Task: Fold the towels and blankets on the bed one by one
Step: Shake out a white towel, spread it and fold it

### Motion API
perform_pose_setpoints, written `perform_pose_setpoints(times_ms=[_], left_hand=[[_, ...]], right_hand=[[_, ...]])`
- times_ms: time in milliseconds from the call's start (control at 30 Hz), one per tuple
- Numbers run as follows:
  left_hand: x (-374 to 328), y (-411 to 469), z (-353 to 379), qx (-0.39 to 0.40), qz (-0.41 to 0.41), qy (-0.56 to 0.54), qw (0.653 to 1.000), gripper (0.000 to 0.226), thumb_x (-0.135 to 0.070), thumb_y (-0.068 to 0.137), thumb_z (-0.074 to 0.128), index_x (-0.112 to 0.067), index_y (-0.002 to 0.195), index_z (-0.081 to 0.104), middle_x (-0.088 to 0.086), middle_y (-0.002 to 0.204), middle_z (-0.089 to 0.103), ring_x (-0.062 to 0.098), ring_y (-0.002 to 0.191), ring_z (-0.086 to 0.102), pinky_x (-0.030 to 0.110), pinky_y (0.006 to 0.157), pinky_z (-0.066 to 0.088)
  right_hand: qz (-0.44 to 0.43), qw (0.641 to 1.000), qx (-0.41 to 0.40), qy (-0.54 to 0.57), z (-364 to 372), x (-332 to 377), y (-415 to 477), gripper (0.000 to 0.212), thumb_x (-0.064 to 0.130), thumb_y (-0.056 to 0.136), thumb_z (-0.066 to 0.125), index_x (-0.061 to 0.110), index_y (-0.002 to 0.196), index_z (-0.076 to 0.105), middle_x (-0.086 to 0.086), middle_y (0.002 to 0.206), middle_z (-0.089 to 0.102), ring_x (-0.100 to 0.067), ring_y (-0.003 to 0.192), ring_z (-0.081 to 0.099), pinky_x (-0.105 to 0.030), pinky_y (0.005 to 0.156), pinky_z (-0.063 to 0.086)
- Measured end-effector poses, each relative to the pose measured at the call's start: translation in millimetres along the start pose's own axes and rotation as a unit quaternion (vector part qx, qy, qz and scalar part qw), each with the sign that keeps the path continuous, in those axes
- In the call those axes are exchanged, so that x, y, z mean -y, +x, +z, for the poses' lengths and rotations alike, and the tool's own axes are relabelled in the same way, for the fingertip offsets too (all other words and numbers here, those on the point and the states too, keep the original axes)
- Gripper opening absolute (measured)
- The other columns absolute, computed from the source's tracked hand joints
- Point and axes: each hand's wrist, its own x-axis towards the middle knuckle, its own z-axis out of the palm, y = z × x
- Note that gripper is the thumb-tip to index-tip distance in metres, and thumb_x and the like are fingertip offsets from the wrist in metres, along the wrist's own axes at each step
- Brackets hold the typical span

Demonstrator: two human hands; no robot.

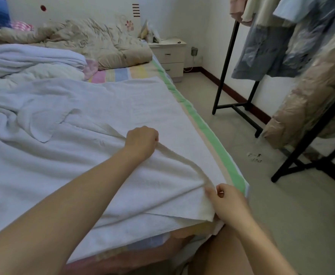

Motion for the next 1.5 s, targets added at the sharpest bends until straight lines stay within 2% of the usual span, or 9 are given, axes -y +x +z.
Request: perform_pose_setpoints(times_ms=[133, 233, 333, 533, 767, 1000, 1167, 1333, 1500], left_hand=[[-16, 17, -2, -0.079, -0.046, -0.055, 0.994, 0.015, -0.013, 0.098, 0.046, -0.013, 0.108, 0.057, 0.011, 0.099, 0.064, 0.034, 0.089, 0.060, 0.037, 0.067, 0.041], [-34, 37, -4, -0.153, -0.043, -0.086, 0.984, 0.013, -0.002, 0.095, 0.047, -0.008, 0.105, 0.051, 0.014, 0.095, 0.060, 0.036, 0.085, 0.059, 0.037, 0.063, 0.036], [-47, 55, -1, -0.212, 0.024, -0.064, 0.975, 0.021, 0.009, 0.087, 0.047, -0.006, 0.101, 0.052, 0.014, 0.093, 0.058, 0.033, 0.082, 0.054, 0.035, 0.061, 0.032], [-54, 79, 43, -0.200, 0.120, -0.032, 0.972, 0.029, 0.019, 0.072, 0.048, -0.004, 0.089, 0.053, 0.014, 0.083, 0.054, 0.034, 0.079, 0.051, 0.042, 0.055, 0.041], [-78, 106, 46, -0.233, 0.228, 0.004, 0.945, 0.030, 0.017, 0.064, 0.064, -0.007, 0.079, 0.055, 0.011, 0.073, 0.053, 0.030, 0.067, 0.052, 0.034, 0.052, 0.035], [-85, 110, 71, -0.160, 0.254, 0.036, 0.953, 0.033, 0.021, 0.059, 0.062, -0.005, 0.078, 0.056, 0.013, 0.072, 0.054, 0.032, 0.067, 0.052, 0.036, 0.051, 0.042], [-88, 103, 60, -0.054, 0.187, -0.062, 0.979, 0.035, 0.005, 0.087, 0.044, -0.006, 0.117, 0.056, 0.014, 0.120, 0.054, 0.034, 0.107, 0.051, 0.040, 0.082, 0.043], [-88, 37, 46, 0.041, 0.154, -0.171, 0.972, 0.053, -0.025, 0.101, 0.042, -0.016, 0.151, 0.027, 0.007, 0.162, 0.010, 0.030, 0.142, 0.029, 0.043, 0.110, 0.032], [-42, -65, 42, 0.048, 0.205, -0.133, 0.968, 0.064, -0.053, 0.099, 0.014, -0.024, 0.156, 0.010, 0.000, 0.163, -0.004, 0.015, 0.149, 0.008, 0.032, 0.122, 0.006]], right_hand=[[0.035, 0.960, -0.066, 0.270, 11, -2, -3, 0.031, 0.030, 0.095, 0.056, 0.004, 0.079, 0.064, -0.004, 0.064, 0.061, -0.020, 0.064, 0.056, -0.028, 0.055, 0.041], [0.035, 0.939, -0.092, 0.330, 1, -5, -4, 0.026, 0.031, 0.093, 0.061, 0.009, 0.081, 0.071, -0.014, 0.070, 0.069, -0.021, 0.060, 0.060, -0.032, 0.058, 0.045], [0.001, 0.953, -0.097, 0.288, -14, -16, 4, 0.028, 0.036, 0.089, 0.065, 0.012, 0.077, 0.073, -0.012, 0.075, 0.071, -0.022, 0.066, 0.065, -0.034, 0.062, 0.048], [0.001, 0.990, -0.120, 0.077, -7, -38, 23, 0.035, 0.051, 0.085, 0.063, 0.021, 0.069, 0.061, 0.006, 0.057, 0.060, -0.005, 0.054, 0.051, -0.024, 0.053, 0.036], [-0.025, 0.985, -0.154, 0.069, 0, -50, 22, 0.032, 0.047, 0.089, 0.059, 0.022, 0.069, 0.057, 0.003, 0.058, 0.058, -0.009, 0.060, 0.052, -0.020, 0.052, 0.035], [-0.020, 0.987, -0.150, 0.046, -4, -51, 19, 0.032, 0.048, 0.088, 0.058, 0.024, 0.068, 0.054, 0.014, 0.064, 0.059, -0.006, 0.057, 0.051, -0.024, 0.053, 0.037], [0.011, 0.991, -0.132, 0.027, -10, -49, 18, 0.036, 0.054, 0.084, 0.060, 0.022, 0.067, 0.056, 0.010, 0.060, 0.058, -0.010, 0.069, 0.056, -0.027, 0.062, 0.039], [0.027, 0.995, -0.092, -0.032, -20, -47, 14, 0.027, 0.054, 0.081, 0.065, 0.028, 0.082, 0.057, 0.014, 0.080, 0.062, -0.013, 0.084, 0.059, -0.034, 0.072, 0.048], [-0.191, 0.947, -0.233, -0.116, 9, -19, -8, 0.047, 0.024, 0.081, 0.065, 0.018, 0.126, 0.055, -0.004, 0.130, 0.054, -0.027, 0.120, 0.046, -0.044, 0.097, 0.044]])
